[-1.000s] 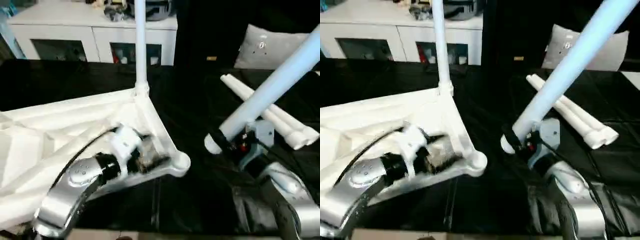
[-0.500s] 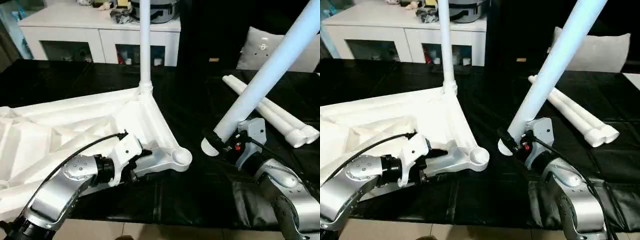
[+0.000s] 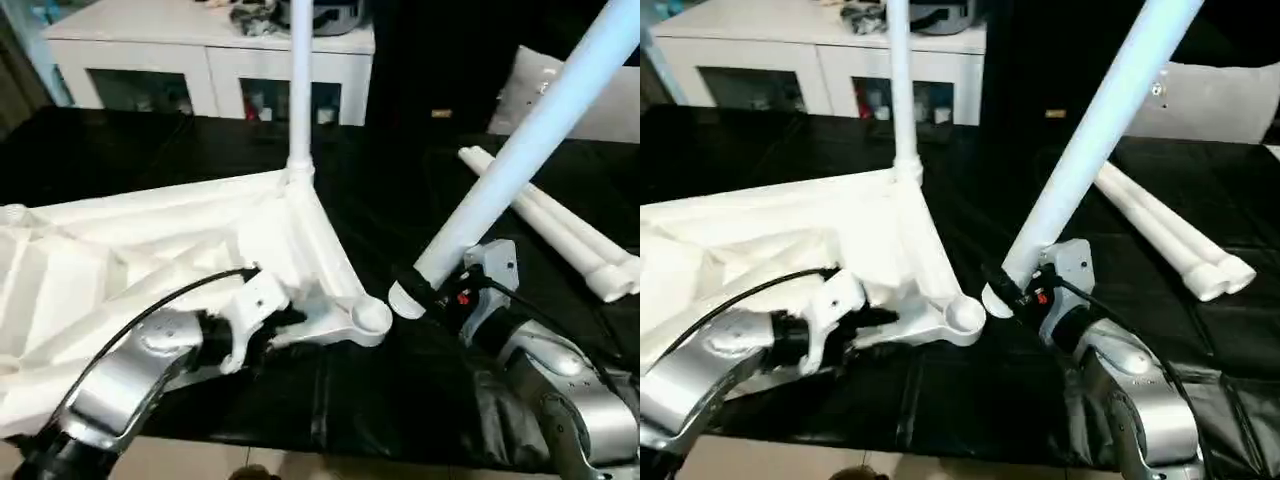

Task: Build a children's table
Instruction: Insert table leg to table base

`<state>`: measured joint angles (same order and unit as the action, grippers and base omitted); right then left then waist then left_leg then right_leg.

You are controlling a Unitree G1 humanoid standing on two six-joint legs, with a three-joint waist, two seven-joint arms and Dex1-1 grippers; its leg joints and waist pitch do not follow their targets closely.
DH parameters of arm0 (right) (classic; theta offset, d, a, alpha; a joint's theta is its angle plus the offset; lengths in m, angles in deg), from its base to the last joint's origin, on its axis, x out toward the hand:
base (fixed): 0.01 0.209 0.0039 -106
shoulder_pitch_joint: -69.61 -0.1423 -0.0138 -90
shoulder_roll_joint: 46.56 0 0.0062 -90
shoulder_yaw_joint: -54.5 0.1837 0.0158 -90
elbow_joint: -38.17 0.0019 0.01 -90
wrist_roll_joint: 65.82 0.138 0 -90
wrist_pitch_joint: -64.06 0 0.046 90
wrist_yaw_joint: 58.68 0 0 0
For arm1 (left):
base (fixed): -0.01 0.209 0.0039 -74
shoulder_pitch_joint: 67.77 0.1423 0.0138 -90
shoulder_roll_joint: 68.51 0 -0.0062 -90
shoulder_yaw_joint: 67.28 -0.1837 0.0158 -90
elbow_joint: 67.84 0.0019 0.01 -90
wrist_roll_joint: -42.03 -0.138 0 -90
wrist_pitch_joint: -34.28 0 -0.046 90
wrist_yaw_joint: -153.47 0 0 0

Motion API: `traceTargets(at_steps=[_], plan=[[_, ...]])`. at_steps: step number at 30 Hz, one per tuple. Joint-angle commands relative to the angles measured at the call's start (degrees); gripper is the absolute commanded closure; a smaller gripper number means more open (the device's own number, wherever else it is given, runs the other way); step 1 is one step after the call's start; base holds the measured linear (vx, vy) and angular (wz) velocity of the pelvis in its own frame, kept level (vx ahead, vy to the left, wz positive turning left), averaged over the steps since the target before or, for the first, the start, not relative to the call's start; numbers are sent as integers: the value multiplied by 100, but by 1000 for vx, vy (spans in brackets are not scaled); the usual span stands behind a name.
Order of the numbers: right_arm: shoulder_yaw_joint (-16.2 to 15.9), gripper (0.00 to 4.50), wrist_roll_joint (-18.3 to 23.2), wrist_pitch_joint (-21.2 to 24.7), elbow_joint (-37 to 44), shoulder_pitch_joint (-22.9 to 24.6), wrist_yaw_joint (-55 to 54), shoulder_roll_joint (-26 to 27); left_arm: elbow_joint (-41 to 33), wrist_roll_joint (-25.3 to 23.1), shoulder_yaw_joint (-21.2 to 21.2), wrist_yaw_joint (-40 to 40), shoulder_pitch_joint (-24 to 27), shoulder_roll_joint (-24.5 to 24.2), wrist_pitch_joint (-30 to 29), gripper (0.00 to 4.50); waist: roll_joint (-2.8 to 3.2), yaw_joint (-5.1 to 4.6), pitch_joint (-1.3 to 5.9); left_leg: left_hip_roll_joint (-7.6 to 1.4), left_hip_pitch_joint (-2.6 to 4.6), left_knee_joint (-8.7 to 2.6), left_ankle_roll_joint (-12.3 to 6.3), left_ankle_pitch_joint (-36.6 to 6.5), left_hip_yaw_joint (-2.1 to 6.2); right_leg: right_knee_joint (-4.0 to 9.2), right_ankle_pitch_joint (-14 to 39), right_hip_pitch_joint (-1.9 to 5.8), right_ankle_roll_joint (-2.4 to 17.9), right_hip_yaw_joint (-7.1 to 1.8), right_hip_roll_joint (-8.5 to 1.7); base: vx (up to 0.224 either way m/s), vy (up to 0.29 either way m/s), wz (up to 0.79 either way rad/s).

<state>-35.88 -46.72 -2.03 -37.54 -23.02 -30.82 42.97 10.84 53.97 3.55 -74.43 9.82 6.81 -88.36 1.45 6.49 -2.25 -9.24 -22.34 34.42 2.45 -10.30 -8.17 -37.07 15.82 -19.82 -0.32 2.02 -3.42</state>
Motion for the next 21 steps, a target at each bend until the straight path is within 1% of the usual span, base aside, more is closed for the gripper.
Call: traceTargets(at_steps=[1,2,3,5,6,7,8,9,11,12,13,15,17,18,19,20,21], plan=[[-2,258,-93,-170,-64,-57,-28,17,206,-238,-161,55,-118,38,154,225,-6,-1,277,-320,133,-434,-100,-855,71,461,-96,101,1020,-226,-428,0,0,0],[12,258,-88,-181,-45,-47,-29,7,303,-292,-199,74,-166,73,215,245,-9,6,280,-322,141,-442,-51,-932,71,473,18,103,972,-234,-434,0,0,0],[26,258,-85,-198,-7,-25,-13,-20,468,-363,-258,75,-256,110,279,245,28,11,282,-326,135,-448,-3,-936,81,464,8,107,950,-234,-444,0,0,0],[28,258,-87,-208,10,-12,2,-37,540,-394,-288,70,-299,118,290,261,6,5,287,-329,143,-453,23,-976,79,472,6,104,921,-235,-436,0,0,0],[23,258,-96,-226,23,5,27,-62,639,-420,-331,52,-356,122,291,263,9,1,290,-322,131,-451,29,-939,79,464,-110,104,923,-233,-436,0,0,0],[30,258,-97,-238,21,15,35,-71,694,-432,-355,42,-382,131,307,275,12,3,293,-322,135,-446,28,-932,79,461,-155,105,936,-236,-439,0,0,0],[36,258,-98,-273,11,26,39,-79,787,-462,-375,30,-421,154,338,275,10,3,294,-324,134,-445,26,-919,80,457,-185,106,945,-236,-441,0,0,0],[37,258,-98,-276,10,27,39,-80,802,-466,-377,30,-428,158,341,291,5,2,290,-324,131,-447,20,-921,77,460,-182,105,952,-235,-442,0,0,0],[42,258,-95,-285,7,29,39,-82,845,-478,-382,28,-445,171,353,302,8,0,295,-327,130,-447,19,-916,79,455,-208,108,967,-233,-444,0,0,0],[40,258,-110,-313,-4,29,44,-69,1001,-581,-441,-16,-511,166,493,308,-15,7,289,-325,123,-444,-23,-871,77,464,-253,107,972,-237,-444,0,0,0],[35,258,-116,-321,-10,27,44,-62,1063,-619,-462,-37,-533,163,558,320,-12,7,294,-329,128,-442,-25,-870,75,457,-256,109,970,-237,-446,0,0,0],[9,258,-118,-357,-44,11,71,-61,1216,-725,-564,-165,-600,128,785,337,-20,12,284,-330,133,-450,-32,-920,74,475,-126,103,956,-238,-457,0,0,0],[4,258,-114,-361,-51,7,74,-63,1252,-735,-584,-200,-612,121,842,346,-14,13,281,-339,133,-461,-9,-983,76,478,-21,100,956,-238,-461,0,0,0],[-8,258,-89,-318,-48,-22,97,-79,1306,-741,-608,-271,-635,109,892,358,3,7,284,-344,137,-466,12,-1030,77,475,15,94,961,-237,-459,0,0,0],[-3,258,-21,-191,-21,-50,121,-99,1340,-733,-614,-333,-650,105,966,376,-3,6,280,-344,138,-470,14,-1047,78,483,30,93,964,-240,-463,0,0,0],[-3,258,-12,-178,-19,-53,128,-101,1342,-730,-613,-340,-651,106,975,386,-3,2,280,-344,140,-469,14,-1053,76,480,24,91,970,-241,-457,0,0,0],[-1,258,109,-19,3,-90,215,-132,1380,-682,-594,-433,-665,122,1094,386,-2,2,277,-347,140,-474,14,-1076,81,479,37,91,982,-240,-461,0,0,0]])
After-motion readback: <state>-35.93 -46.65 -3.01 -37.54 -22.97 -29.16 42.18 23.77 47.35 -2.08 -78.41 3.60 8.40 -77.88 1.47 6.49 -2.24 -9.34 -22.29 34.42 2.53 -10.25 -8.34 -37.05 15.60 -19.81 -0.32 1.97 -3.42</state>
